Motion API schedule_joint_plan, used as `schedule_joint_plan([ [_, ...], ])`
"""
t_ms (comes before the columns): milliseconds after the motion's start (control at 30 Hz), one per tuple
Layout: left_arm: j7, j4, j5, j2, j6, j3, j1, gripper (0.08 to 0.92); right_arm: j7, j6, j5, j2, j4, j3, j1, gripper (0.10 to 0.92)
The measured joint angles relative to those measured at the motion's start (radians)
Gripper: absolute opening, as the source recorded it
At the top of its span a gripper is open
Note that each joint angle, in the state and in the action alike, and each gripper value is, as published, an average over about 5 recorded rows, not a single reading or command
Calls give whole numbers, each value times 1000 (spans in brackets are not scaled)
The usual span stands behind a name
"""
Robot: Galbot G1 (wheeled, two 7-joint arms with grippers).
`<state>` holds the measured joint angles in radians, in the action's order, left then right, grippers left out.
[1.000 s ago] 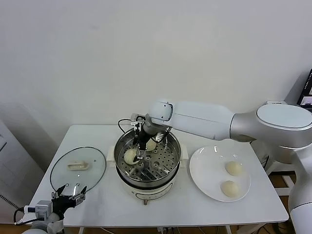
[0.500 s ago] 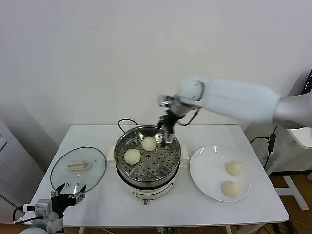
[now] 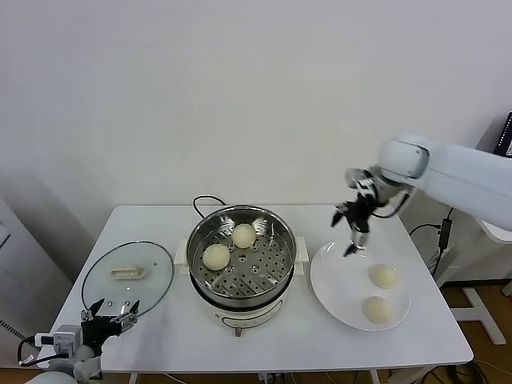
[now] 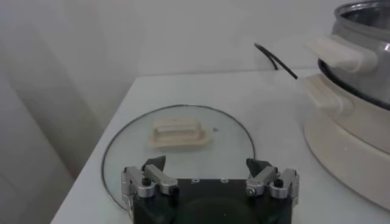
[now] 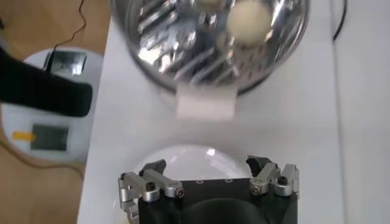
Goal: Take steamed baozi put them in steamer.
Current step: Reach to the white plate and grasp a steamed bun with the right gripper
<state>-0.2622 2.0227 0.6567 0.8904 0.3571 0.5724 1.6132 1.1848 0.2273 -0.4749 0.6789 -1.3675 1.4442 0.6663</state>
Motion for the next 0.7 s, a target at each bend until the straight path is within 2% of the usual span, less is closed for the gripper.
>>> schedule_joint_plan([
  [700,-1,1,1,2,3,-2,-2,823,52,-107,276,-114,41,-249,-369,823],
])
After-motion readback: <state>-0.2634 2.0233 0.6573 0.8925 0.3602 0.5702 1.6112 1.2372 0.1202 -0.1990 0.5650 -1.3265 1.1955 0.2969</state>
